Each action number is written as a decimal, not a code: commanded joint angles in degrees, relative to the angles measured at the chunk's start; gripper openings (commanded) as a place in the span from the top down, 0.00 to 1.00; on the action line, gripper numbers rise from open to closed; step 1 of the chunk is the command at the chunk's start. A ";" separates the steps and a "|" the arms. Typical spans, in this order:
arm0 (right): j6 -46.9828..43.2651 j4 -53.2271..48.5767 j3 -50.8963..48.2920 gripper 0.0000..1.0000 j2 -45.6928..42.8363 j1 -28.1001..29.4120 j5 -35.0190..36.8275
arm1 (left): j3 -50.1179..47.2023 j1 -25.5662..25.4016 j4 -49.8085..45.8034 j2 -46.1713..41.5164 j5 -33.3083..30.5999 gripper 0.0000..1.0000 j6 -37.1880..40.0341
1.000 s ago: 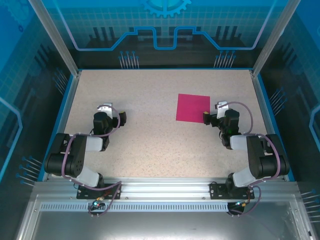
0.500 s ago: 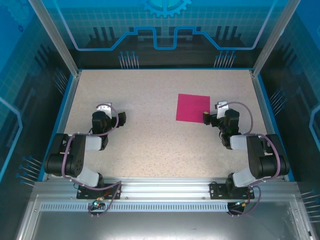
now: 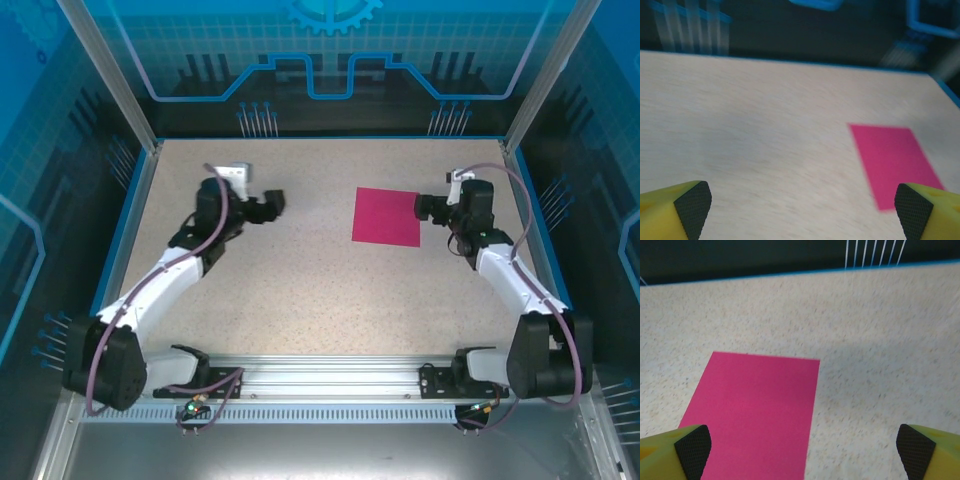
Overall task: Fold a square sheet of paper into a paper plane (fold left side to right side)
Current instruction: Pick up the square sheet of paper from the center of the table.
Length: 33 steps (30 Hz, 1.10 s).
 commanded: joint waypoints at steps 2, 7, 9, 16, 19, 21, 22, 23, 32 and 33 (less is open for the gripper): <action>5.41 -19.10 8.46 0.01 9.54 -0.21 -5.27 | 7.61 -9.89 -8.05 11.75 6.96 0.01 -9.25; 7.44 -27.91 21.78 0.01 24.70 -0.02 -6.88 | 21.42 -16.81 -8.22 28.61 12.00 0.02 -13.07; 8.36 -29.38 26.08 0.01 29.90 0.01 -7.45 | 25.29 -17.86 -8.40 33.36 12.52 0.01 -14.08; 9.70 -32.16 36.98 0.03 41.49 2.81 -5.56 | 35.62 -18.21 -8.80 45.86 19.88 0.02 -18.47; 8.89 -34.78 41.83 0.03 45.38 3.85 -3.93 | 38.42 -18.51 -8.88 48.78 21.71 0.01 -19.22; 8.96 -35.70 43.65 0.03 46.90 4.34 -2.15 | 40.23 -18.57 -9.67 50.61 22.48 0.02 -19.44; 9.20 -35.96 44.13 0.02 47.39 4.47 -1.53 | 41.06 -18.77 -10.43 51.53 22.38 0.02 -19.36; 9.53 -36.19 44.60 0.02 47.89 4.55 -1.26 | 41.67 -18.89 -11.06 52.41 22.27 0.01 -19.35; 9.15 -38.93 46.10 0.01 50.44 5.70 -2.01 | 43.00 -19.21 -13.15 56.62 19.97 0.02 -21.20; 9.23 -38.92 45.73 0.01 50.44 5.78 -2.41 | 42.95 -19.20 -13.31 56.89 19.97 0.02 -21.28</action>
